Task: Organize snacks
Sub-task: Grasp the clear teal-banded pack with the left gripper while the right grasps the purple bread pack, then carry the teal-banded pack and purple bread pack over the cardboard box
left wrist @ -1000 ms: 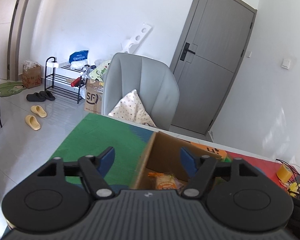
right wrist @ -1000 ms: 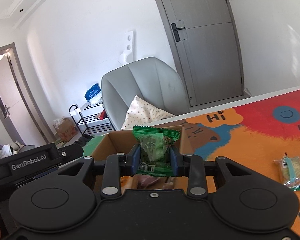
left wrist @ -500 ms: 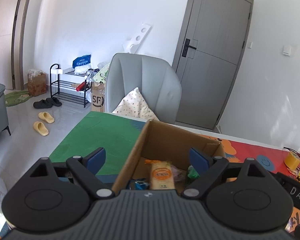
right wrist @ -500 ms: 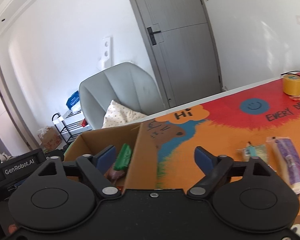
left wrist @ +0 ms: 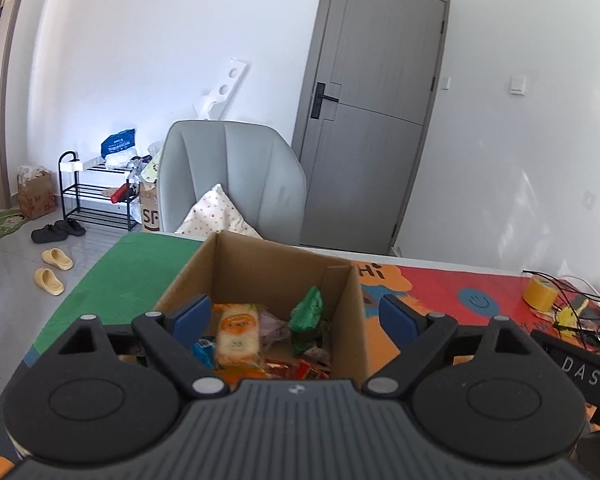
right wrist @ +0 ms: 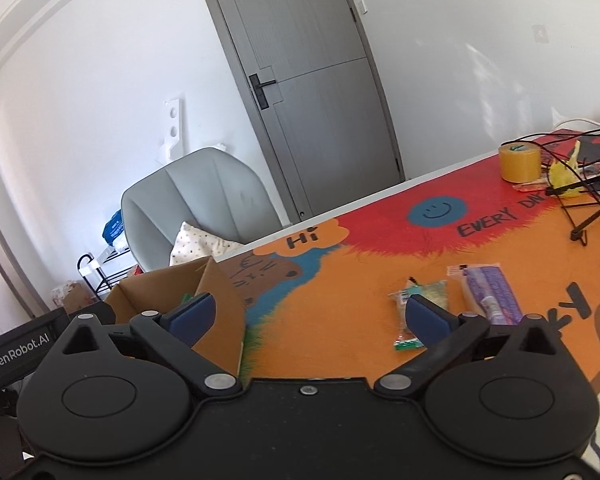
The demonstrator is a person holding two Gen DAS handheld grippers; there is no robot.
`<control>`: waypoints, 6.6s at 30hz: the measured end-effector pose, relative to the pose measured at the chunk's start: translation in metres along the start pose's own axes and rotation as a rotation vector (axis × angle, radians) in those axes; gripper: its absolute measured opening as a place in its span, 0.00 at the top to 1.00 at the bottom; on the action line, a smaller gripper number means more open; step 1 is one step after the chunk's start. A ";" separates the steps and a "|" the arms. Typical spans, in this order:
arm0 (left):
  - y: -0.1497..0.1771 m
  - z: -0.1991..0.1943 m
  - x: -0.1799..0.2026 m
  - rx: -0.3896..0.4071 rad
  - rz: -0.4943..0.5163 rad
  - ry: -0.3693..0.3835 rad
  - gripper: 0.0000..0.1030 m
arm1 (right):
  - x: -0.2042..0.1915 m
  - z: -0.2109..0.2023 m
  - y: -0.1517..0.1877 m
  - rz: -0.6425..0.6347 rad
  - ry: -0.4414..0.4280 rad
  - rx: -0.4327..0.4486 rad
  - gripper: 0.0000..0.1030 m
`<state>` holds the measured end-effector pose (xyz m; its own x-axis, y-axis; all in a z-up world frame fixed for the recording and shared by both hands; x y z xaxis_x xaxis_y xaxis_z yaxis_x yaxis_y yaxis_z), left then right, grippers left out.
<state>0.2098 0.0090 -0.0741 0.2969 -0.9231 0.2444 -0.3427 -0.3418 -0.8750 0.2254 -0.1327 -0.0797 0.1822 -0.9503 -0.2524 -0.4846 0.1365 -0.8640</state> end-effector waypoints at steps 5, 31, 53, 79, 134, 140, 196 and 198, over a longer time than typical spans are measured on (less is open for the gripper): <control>0.010 -0.005 0.019 -0.009 0.037 0.019 0.13 | 0.017 -0.010 0.000 0.014 0.017 0.012 0.00; 0.047 -0.011 0.119 -0.088 0.139 0.170 0.12 | 0.112 -0.050 -0.001 0.077 0.126 0.048 0.00; 0.081 0.030 0.160 -0.170 0.175 0.167 0.13 | 0.169 -0.022 0.024 0.146 0.174 -0.043 0.05; 0.098 0.102 0.176 -0.292 0.162 0.157 0.18 | 0.147 0.058 0.041 0.035 0.144 -0.226 0.63; 0.109 0.094 0.176 -0.279 0.195 0.127 0.54 | 0.169 0.028 0.034 0.107 0.179 -0.112 0.68; 0.089 0.073 0.155 -0.235 0.177 0.140 0.54 | 0.143 0.020 0.028 0.095 0.147 -0.080 0.69; -0.029 0.020 -0.059 -0.048 -0.147 -0.029 0.46 | -0.093 0.030 -0.020 -0.171 -0.132 -0.004 0.69; -0.032 0.018 -0.067 -0.041 -0.160 -0.036 0.42 | -0.100 0.031 -0.020 -0.181 -0.139 -0.006 0.69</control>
<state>0.2167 0.0852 -0.0699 0.3817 -0.8499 0.3632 -0.3244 -0.4911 -0.8084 0.2434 -0.0319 -0.0502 0.3825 -0.9114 -0.1518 -0.4384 -0.0344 -0.8981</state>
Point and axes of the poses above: each gripper's, at about its wrist camera, not at the fingertips, and z roughly the way its jaws point, x to its right, y to its underside, the point moved 9 cm from there along z, roughly the way its jaws point, and after that the axes turned 5 degrees about -z, right-handed, at the moved point
